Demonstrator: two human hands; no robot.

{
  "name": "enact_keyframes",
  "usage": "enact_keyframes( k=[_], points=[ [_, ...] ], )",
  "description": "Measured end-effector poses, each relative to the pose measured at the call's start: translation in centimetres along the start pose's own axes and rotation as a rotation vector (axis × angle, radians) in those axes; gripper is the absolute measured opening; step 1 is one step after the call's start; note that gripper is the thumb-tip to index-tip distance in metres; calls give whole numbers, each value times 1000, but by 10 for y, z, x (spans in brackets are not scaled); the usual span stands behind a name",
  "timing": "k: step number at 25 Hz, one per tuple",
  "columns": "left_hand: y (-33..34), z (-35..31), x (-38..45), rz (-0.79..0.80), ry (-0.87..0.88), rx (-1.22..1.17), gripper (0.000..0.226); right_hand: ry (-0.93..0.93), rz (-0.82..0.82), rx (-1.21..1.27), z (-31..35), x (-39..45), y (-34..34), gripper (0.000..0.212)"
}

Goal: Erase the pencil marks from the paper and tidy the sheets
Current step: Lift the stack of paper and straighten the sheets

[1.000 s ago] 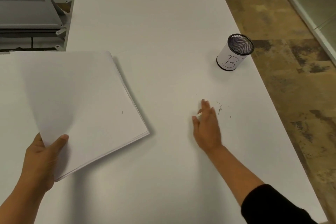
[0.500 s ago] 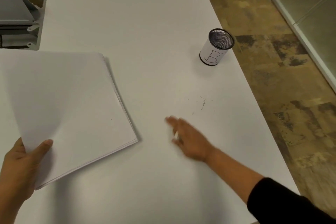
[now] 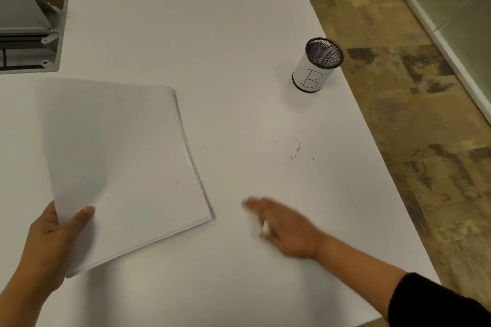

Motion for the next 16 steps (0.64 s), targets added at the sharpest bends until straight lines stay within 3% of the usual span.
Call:
enact_keyframes(
  k=[1, 3, 6, 8, 10, 12, 13, 16],
  points=[
    [16, -25, -19, -29, 78, 6, 24, 103, -121, -10, -20, 5, -18, 50],
    [36, -54, -46, -11, 143, -32, 34, 272, -280, -33, -44, 11, -53, 58],
    [48, -49, -47, -5, 147, -37, 36, 300, -484, 49, -14, 23, -52, 59],
    [62, -43, -48, 11, 126, -43, 36, 234, -482, 180, 34, 37, -23, 60],
    [79, -45, -55, 43, 136, -49, 34, 78, -320, 190, 75, 52, 16, 53],
    [92, -47, -59, 52, 142, -24, 33, 50, -210, 129, 80, 58, 35, 49],
    [97, -48, -61, 70, 138, -15, 32, 105, -247, 102, 66, 57, 33, 54],
    [105, -48, -61, 85, 136, 1, 33, 445, -566, 86, 5, 33, -4, 59]
  ],
)
Point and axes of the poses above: each hand's wrist, its own x-axis towards the middle knuckle, its own y-axis out of the palm, z = x × y, the point moved 5 cm from there along x, towards the middle knuckle, and after that the axes turned 3 degrees about x, right-handed, at the moved point
